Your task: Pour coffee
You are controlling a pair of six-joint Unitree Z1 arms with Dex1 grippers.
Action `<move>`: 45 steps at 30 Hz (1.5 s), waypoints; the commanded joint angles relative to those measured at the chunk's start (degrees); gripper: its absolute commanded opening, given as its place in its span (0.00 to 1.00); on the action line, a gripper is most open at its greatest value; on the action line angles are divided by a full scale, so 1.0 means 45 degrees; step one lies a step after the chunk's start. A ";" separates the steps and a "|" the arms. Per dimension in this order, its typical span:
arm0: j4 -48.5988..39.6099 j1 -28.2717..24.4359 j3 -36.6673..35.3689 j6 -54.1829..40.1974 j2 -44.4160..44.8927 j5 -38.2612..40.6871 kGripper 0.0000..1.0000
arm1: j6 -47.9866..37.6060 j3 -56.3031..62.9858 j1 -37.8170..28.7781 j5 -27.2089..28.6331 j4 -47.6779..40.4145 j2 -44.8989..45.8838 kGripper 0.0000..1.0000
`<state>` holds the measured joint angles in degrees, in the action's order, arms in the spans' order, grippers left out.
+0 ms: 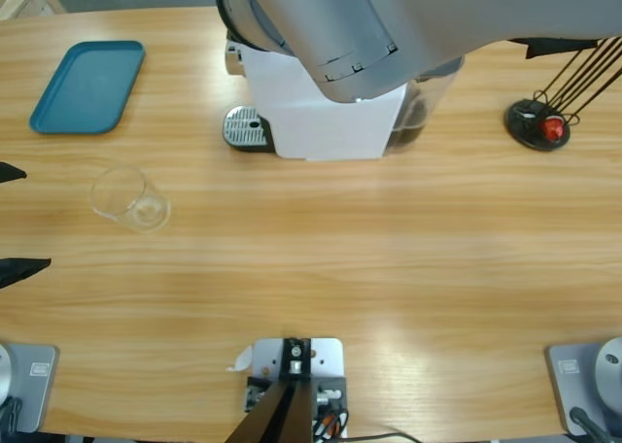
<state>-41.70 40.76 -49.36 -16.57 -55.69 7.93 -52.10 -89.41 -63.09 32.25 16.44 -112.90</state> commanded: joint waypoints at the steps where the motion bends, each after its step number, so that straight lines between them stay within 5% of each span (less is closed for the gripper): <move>1: 0.0314 0.0083 -0.0246 -0.0052 -0.0151 -0.0019 0.99 | 0.3463 0.0249 -0.0511 0.0517 0.0920 0.0225 1.00; 3: 0.0361 0.0083 -0.0289 0.0034 -0.0182 -0.0003 0.99 | 0.5241 -0.0306 -0.0511 0.0494 0.1694 0.1131 1.00; 9: 0.0392 0.0083 -0.0285 0.0417 -0.0503 -0.0058 0.99 | 0.6116 -0.0911 0.0348 -0.0362 0.3909 0.3697 0.97; 14: 0.0361 -0.0034 -0.0125 0.1402 -0.1100 -0.0304 1.00 | 0.6733 -0.1306 0.2243 -0.2272 0.7264 0.5193 1.00; 17: -0.0463 -0.1272 -0.0406 0.1870 -0.0909 -0.1589 1.00 | 0.7651 -0.0927 0.3485 -0.3534 0.8385 0.6182 1.00; 23: -0.2014 -0.2358 -0.0671 -0.0348 0.0037 -0.1363 1.00 | 0.8838 0.1831 0.4942 -0.5534 0.7987 0.8361 1.00; 29: 0.2521 -0.2366 0.2512 0.1226 0.1783 0.0329 0.98 | 0.8913 0.3928 0.5016 -0.6123 0.6471 0.9014 1.00; 38: 0.5021 -0.2358 0.4641 0.1831 0.0615 0.2071 0.97 | 0.9073 0.6202 0.5016 -0.6366 0.4987 0.9486 1.00; 45: 0.6724 -0.2358 0.5418 0.1843 -0.0796 0.1141 0.97 | 0.9733 0.6339 0.5762 -0.6881 0.4456 0.9076 1.00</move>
<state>-17.10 30.48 -28.80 -9.08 -52.48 15.10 -11.05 -63.16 -40.77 3.88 38.73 -71.20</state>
